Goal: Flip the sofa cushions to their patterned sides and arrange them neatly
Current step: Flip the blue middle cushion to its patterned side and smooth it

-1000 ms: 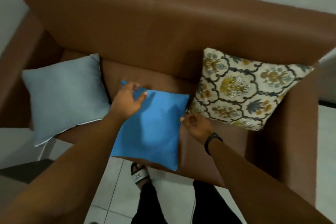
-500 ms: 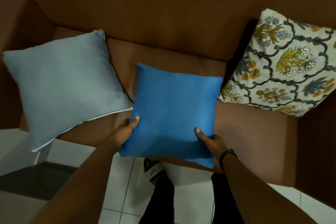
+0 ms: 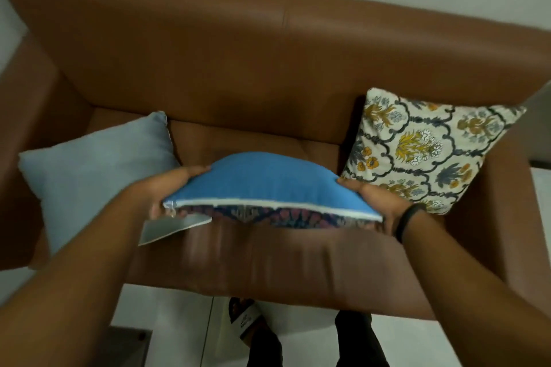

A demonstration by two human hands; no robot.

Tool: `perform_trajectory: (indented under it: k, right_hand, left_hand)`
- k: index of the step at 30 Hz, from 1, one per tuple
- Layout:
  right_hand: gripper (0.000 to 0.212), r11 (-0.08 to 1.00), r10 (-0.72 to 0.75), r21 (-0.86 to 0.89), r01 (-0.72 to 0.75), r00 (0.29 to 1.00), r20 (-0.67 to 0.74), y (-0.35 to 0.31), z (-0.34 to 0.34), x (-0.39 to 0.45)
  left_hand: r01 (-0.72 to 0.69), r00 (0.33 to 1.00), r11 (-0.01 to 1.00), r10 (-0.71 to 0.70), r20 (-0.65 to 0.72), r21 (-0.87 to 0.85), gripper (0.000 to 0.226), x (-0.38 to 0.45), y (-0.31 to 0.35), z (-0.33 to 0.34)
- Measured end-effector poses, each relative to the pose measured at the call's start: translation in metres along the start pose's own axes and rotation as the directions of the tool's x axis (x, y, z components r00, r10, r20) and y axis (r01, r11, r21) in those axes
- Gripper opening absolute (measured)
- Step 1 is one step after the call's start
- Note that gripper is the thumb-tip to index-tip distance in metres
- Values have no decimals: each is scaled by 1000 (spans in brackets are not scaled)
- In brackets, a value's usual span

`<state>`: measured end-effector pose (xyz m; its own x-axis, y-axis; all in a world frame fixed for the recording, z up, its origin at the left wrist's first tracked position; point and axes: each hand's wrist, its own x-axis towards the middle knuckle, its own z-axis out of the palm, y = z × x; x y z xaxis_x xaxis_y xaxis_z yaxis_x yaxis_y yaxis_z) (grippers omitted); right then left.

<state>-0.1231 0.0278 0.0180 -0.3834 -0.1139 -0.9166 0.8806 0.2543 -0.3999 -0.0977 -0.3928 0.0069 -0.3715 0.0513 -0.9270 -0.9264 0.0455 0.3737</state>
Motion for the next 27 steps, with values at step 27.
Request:
perform_trajectory:
  k: [27]
  right_hand:
    - [65,604,-795,-592,534,352,-493,-87,68,79]
  left_hand:
    - [-500,417,485,861,-291,718,92,86,84,50]
